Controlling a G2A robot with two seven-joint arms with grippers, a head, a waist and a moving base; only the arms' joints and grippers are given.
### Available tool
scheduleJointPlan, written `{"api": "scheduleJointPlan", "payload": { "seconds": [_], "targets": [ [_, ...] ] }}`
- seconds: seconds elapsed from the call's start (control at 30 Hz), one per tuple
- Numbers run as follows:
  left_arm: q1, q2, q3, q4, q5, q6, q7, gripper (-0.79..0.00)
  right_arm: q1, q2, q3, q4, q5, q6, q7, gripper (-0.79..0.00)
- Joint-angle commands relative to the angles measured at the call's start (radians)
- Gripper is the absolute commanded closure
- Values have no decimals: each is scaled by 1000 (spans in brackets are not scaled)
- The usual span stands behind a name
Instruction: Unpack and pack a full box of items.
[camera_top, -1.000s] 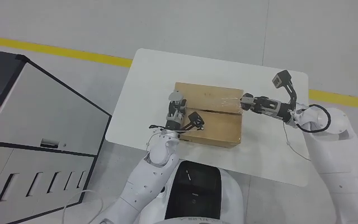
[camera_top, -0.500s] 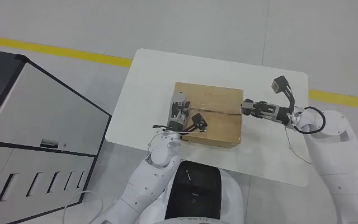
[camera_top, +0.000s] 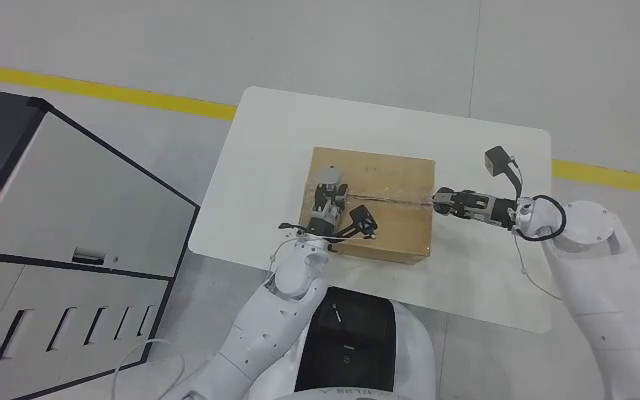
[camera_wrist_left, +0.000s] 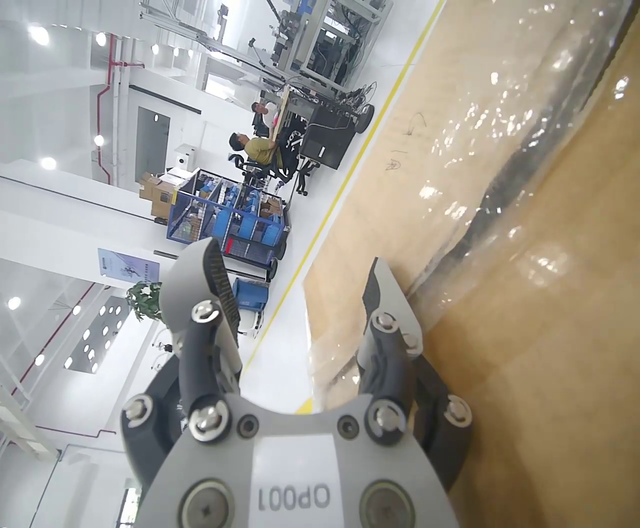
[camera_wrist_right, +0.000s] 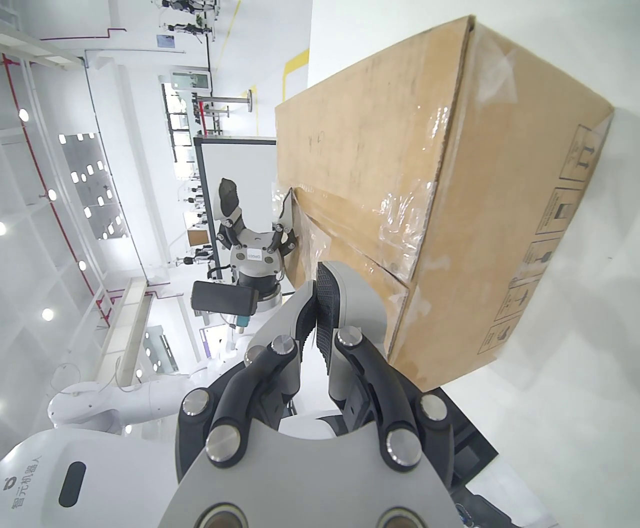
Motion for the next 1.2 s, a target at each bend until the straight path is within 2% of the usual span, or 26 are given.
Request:
{"api": "scheduleJointPlan", "payload": {
  "seconds": [0.0,0.33,0.37,0.4,0.43,0.5,0.57,0.6,0.63,0.7,0.73,1.17],
  "targets": [
    [-1,-2,7,2,-2,0,1,-570,3,0,-8,2,-14,-2,-5,0],
    [17,-6,36,-21,-1,-24,3,-557,25,-5,-41,20,-17,-2,-7,0],
    [17,-6,37,-21,-2,-26,3,-557,27,-5,-42,23,-17,-2,-6,-231],
    [16,-6,39,-19,-4,-28,5,-557,28,-5,-44,25,-14,-3,-6,-354],
    [13,-7,41,-17,-6,-28,7,-560,29,-6,-45,27,-13,-3,-5,-385],
    [5,-10,47,-11,-11,-29,9,-557,30,-6,-46,29,-8,-3,-6,-508],
    [-4,-13,56,-4,-17,-28,12,-554,30,-5,-45,32,-7,-3,-9,-499],
    [-9,-14,62,2,-18,-29,13,-554,29,-5,-44,34,-4,-4,-9,-520],
    [-15,-16,67,8,-20,-30,12,-548,28,-5,-42,35,-3,-5,-8,-573],
    [-27,-20,79,23,-27,-31,17,-545,25,-4,-38,38,2,-5,-9,-760],
    [-33,-23,86,29,-29,-33,19,-542,23,-3,-34,39,6,-6,-10,-785],
    [-98,-50,156,87,-57,-40,33,-551,-43,13,85,22,114,-27,-49,-785]
  ]
}}
